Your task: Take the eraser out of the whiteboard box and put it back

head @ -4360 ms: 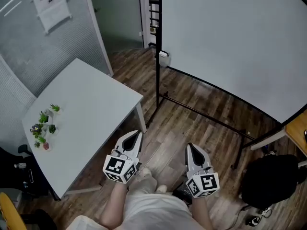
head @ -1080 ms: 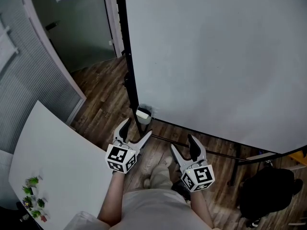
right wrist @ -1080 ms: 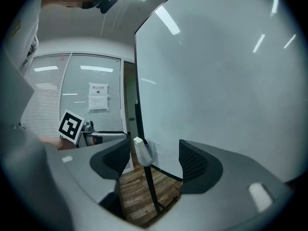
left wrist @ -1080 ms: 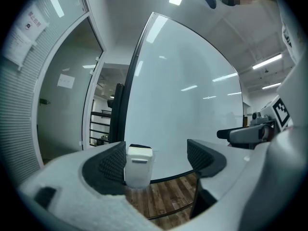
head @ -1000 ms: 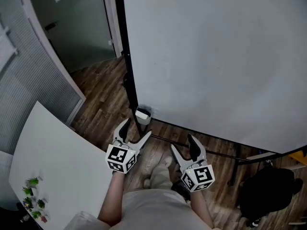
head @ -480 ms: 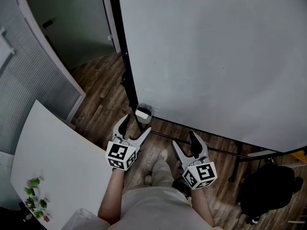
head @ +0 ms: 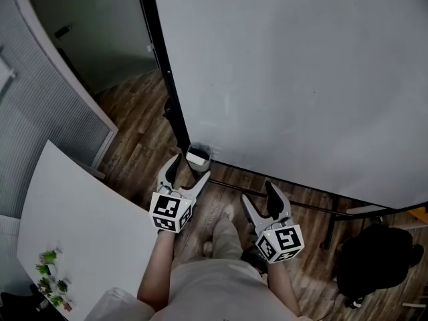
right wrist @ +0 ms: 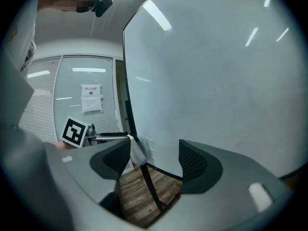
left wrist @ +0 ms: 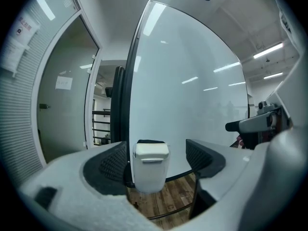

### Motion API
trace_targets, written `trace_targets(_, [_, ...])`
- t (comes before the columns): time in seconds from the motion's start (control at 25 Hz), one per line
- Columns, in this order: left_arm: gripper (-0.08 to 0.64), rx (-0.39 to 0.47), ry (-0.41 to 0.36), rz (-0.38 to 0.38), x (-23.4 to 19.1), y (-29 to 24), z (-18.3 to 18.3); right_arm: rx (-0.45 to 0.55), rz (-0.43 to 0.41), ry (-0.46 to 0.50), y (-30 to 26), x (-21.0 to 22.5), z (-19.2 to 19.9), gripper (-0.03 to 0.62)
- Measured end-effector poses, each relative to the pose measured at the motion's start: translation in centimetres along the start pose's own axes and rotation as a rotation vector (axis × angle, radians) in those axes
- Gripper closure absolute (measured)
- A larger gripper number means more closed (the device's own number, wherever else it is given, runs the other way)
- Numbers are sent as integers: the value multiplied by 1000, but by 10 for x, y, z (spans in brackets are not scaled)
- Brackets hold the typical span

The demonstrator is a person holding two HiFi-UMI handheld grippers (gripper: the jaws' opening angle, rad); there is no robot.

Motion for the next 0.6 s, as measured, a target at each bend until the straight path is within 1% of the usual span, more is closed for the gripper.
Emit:
trace_targets(0.16, [190, -8, 6, 5, -2, -5, 2, -12, -4, -2, -6, 2, 2, 275])
trace_targets(0.6, [209, 1, -1, -20, -10, -15, 4, -44, -39, -4, -24, 2, 6, 275])
Point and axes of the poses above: the fingertips, and each gripper's own axes: y backward along the fingers, x to its right, z out of its underside, the point moved 9 cm from there along y, backward along the fingers, and after that the axes turned 5 degrees about x, right-handed, at the moved point
